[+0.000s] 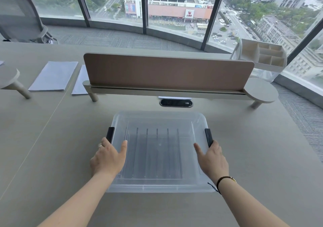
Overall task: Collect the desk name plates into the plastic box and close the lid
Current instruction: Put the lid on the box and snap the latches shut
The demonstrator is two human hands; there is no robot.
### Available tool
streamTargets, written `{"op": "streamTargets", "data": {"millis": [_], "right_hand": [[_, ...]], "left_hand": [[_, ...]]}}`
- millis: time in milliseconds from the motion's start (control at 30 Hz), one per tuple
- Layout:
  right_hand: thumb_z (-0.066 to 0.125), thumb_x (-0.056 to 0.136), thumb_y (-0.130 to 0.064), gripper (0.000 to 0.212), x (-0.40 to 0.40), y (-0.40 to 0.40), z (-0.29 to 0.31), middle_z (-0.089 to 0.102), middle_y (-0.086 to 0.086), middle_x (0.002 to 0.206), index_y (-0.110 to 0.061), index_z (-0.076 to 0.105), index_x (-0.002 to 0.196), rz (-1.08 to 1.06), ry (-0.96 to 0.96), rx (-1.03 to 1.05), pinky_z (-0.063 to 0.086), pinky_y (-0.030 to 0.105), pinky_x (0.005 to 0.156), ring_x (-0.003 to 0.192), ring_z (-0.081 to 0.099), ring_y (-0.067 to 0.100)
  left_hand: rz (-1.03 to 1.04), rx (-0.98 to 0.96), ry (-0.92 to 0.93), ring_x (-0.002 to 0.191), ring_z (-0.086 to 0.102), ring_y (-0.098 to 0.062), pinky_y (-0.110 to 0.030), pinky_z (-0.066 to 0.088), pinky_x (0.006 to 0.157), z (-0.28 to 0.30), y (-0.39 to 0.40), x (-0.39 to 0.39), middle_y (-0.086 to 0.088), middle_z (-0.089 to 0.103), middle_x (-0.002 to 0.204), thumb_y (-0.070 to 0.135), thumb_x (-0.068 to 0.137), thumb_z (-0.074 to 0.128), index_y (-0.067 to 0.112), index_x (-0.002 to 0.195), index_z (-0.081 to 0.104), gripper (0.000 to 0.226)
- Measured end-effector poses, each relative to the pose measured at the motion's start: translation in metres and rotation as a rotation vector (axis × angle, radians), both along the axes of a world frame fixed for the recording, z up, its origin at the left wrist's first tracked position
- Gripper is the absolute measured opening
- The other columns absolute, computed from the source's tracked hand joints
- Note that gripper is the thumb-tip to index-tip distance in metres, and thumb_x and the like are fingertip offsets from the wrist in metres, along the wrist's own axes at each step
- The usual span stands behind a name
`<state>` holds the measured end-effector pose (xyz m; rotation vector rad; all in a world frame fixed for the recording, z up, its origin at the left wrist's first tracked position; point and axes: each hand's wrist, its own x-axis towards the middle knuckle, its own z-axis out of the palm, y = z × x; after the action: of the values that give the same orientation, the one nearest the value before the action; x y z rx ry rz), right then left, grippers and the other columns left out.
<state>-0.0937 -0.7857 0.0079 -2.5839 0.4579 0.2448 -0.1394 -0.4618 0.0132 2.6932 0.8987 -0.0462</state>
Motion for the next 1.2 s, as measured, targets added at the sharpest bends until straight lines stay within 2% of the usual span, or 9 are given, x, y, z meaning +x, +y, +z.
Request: {"op": "streamTargets", "data": {"millis": [67, 133, 233, 300, 467, 667, 967, 1200], "right_hand": [[0.035, 0.089, -0.068, 0.082, 0.0, 0.003, 0.001, 0.041, 0.012, 0.144, -0.012, 0.021, 0.147, 0.051, -0.044, -0.083, 0.041, 0.044, 0.1, 0.13, 0.045, 0.031], [0.032, 0.093, -0.064, 0.078, 0.002, 0.01, 0.004, 0.019, 0.01, 0.159, -0.02, 0.011, 0.153, 0.185, -0.134, -0.187, 0.02, 0.042, 0.118, 0.148, 0.018, 0.027], [0.022, 0.094, -0.066, 0.072, 0.012, 0.032, 0.009, -0.006, 0.002, 0.165, -0.031, 0.006, 0.154, 0.439, -0.167, -0.266, -0.004, 0.043, 0.123, 0.151, -0.01, 0.021], [0.017, 0.093, -0.068, 0.07, 0.02, 0.048, 0.011, -0.012, -0.002, 0.164, -0.036, 0.005, 0.154, 0.581, -0.154, -0.273, -0.008, 0.046, 0.122, 0.15, -0.016, 0.018], [0.015, 0.094, -0.07, 0.065, 0.041, 0.066, 0.009, -0.007, -0.008, 0.164, -0.042, 0.008, 0.153, 0.729, -0.126, -0.239, -0.007, 0.049, 0.122, 0.15, -0.015, 0.016], [0.01, 0.093, -0.072, 0.067, 0.041, 0.067, 0.003, -0.011, -0.009, 0.163, -0.042, 0.001, 0.153, 0.74, -0.141, -0.258, -0.006, 0.053, 0.12, 0.149, -0.019, 0.017], [0.013, 0.095, -0.069, 0.068, 0.042, 0.068, -0.007, -0.005, -0.004, 0.165, -0.038, 0.005, 0.155, 0.74, -0.183, -0.272, 0.0, 0.059, 0.119, 0.151, -0.013, 0.021], [0.011, 0.095, -0.07, 0.069, 0.043, 0.069, -0.008, -0.011, -0.004, 0.164, -0.038, 0.0, 0.154, 0.754, -0.158, -0.277, -0.001, 0.059, 0.119, 0.15, -0.018, 0.021]], "left_hand": [[-0.043, 0.014, 0.004, 0.116, 0.056, -0.039, -0.046, 0.048, 0.088, -0.001, 0.0, 0.001, -0.025, 0.051, 0.135, 0.065, 0.092, 0.036, -0.002, 0.144, 0.026, 0.085], [-0.119, 0.065, -0.018, 0.13, 0.045, -0.037, -0.049, 0.038, 0.103, -0.002, 0.002, 0.002, -0.025, 0.04, 0.147, 0.06, 0.094, 0.036, 0.004, 0.15, 0.021, 0.081], [-0.234, 0.091, -0.044, 0.142, 0.024, -0.037, -0.051, 0.019, 0.118, -0.002, -0.001, 0.008, -0.023, 0.023, 0.156, 0.059, 0.094, 0.036, 0.013, 0.151, 0.023, 0.075], [-0.34, 0.103, -0.048, 0.147, 0.009, -0.033, -0.048, 0.005, 0.121, 0.0, -0.006, 0.015, -0.018, 0.011, 0.161, 0.063, 0.093, 0.03, 0.018, 0.152, 0.021, 0.075], [-0.645, 0.068, 0.005, 0.148, -0.021, -0.018, -0.043, -0.01, 0.12, 0.0, -0.028, 0.045, 0.001, -0.021, 0.162, 0.073, 0.088, 0.011, 0.034, 0.154, -0.001, 0.077], [-0.74, 0.189, 0.077, 0.145, -0.028, -0.019, -0.051, -0.01, 0.119, -0.01, -0.04, 0.056, 0.002, -0.026, 0.16, 0.076, 0.088, 0.001, 0.033, 0.152, -0.016, 0.079], [-0.755, 0.186, 0.07, 0.149, -0.014, -0.024, -0.056, 0.002, 0.12, -0.021, -0.04, 0.059, -0.002, -0.011, 0.163, 0.076, 0.091, 0.012, 0.03, 0.155, -0.006, 0.081], [-0.753, 0.19, 0.083, 0.151, -0.006, -0.026, -0.058, 0.009, 0.119, -0.025, -0.039, 0.059, -0.004, -0.004, 0.164, 0.076, 0.091, 0.018, 0.029, 0.156, -0.001, 0.082]]}}
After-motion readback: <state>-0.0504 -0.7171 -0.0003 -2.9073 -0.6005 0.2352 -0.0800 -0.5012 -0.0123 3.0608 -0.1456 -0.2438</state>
